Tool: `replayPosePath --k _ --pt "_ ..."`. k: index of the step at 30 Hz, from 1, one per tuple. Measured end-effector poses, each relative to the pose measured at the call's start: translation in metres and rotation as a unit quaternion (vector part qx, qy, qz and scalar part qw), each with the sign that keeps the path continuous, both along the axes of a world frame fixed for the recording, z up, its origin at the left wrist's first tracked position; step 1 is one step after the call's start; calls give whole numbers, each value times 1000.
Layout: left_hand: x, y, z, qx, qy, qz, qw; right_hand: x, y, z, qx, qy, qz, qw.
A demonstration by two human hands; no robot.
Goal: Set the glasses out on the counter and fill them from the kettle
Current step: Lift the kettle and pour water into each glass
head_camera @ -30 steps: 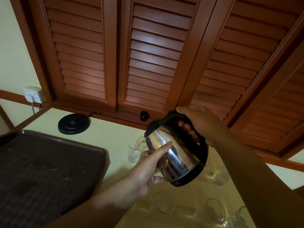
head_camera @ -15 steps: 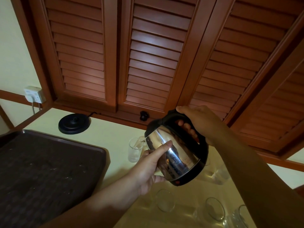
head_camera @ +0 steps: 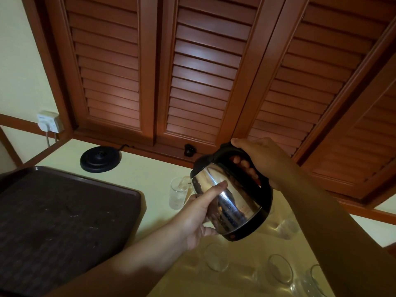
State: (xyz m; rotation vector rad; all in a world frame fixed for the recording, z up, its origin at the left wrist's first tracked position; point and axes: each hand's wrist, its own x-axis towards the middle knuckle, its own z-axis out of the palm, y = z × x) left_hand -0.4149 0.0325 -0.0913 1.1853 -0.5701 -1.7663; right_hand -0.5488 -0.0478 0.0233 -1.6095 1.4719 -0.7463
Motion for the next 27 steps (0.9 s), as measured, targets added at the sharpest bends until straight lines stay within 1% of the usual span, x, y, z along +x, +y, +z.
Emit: replayPosePath --k 12,15,20,24,27 --pt "1 3 5 3 -9 5 1000 0 8 0 -9 0 -7 1000" --pt "1 4 6 9 -17 -1 1000 -2 11 -5 -3 -14 -10 1000" --pt "1 8 8 10 -33 -2 999 -7 18 -14 -13 -63 -17 998" --pt "3 9 14 3 -71 4 997 -15 27 -22 -31 -121 -32 992" --pt "5 7 18 -21 -107 5 994 -22 34 -28 -44 -177 -41 982"
